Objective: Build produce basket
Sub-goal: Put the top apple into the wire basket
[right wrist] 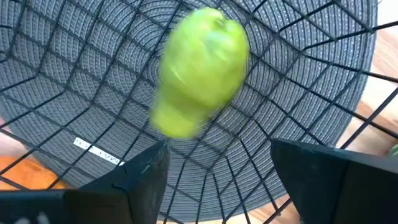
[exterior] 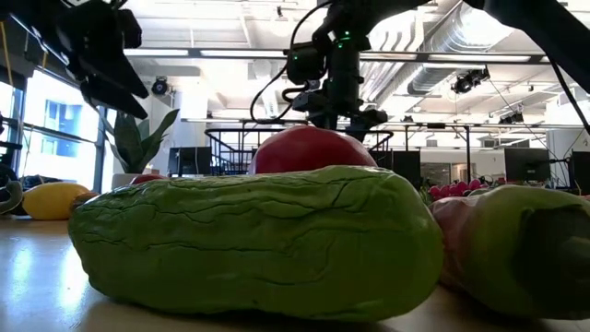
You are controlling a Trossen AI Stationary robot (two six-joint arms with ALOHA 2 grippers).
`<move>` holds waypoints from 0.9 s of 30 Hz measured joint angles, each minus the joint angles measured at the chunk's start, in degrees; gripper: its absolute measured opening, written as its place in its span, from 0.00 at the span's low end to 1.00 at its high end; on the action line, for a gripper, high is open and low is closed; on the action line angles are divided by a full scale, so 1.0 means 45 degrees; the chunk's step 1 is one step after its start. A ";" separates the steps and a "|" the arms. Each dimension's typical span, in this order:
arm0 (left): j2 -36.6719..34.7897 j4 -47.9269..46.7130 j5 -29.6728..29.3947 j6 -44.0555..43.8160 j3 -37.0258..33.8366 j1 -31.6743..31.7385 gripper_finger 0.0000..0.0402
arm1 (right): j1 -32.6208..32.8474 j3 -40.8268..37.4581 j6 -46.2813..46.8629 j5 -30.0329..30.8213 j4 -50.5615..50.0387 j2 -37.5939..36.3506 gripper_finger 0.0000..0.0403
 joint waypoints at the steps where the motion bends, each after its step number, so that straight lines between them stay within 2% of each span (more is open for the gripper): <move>1: 0.0049 0.0030 0.0206 0.0403 0.0000 0.0000 0.80 | 0.0031 0.0000 0.0014 0.0003 -0.0008 -0.0033 0.65; 5: 0.0323 0.0050 0.0783 0.1902 0.0000 0.0000 0.80 | 0.0257 0.0256 0.0160 0.0005 -0.0198 -0.0174 0.65; 9: 0.0700 0.0152 0.1182 0.2068 0.0005 0.0000 0.80 | 0.0609 0.1204 0.0214 0.0066 -0.0419 -0.0181 0.65; 13: 0.1223 0.0604 0.1625 0.2334 0.0005 -0.0005 0.80 | 0.1043 0.2520 0.0256 0.0776 -0.0747 -0.0188 0.65; 20: 0.2331 0.0887 0.1516 0.3000 0.0005 -0.0005 0.80 | 0.1672 0.4796 0.0465 0.2278 -0.1894 -0.0202 0.65; 27: 0.3600 0.1170 0.1181 0.3200 0.0005 -0.0005 0.80 | 0.2043 0.5595 0.0588 0.2429 -0.1788 -0.0214 0.65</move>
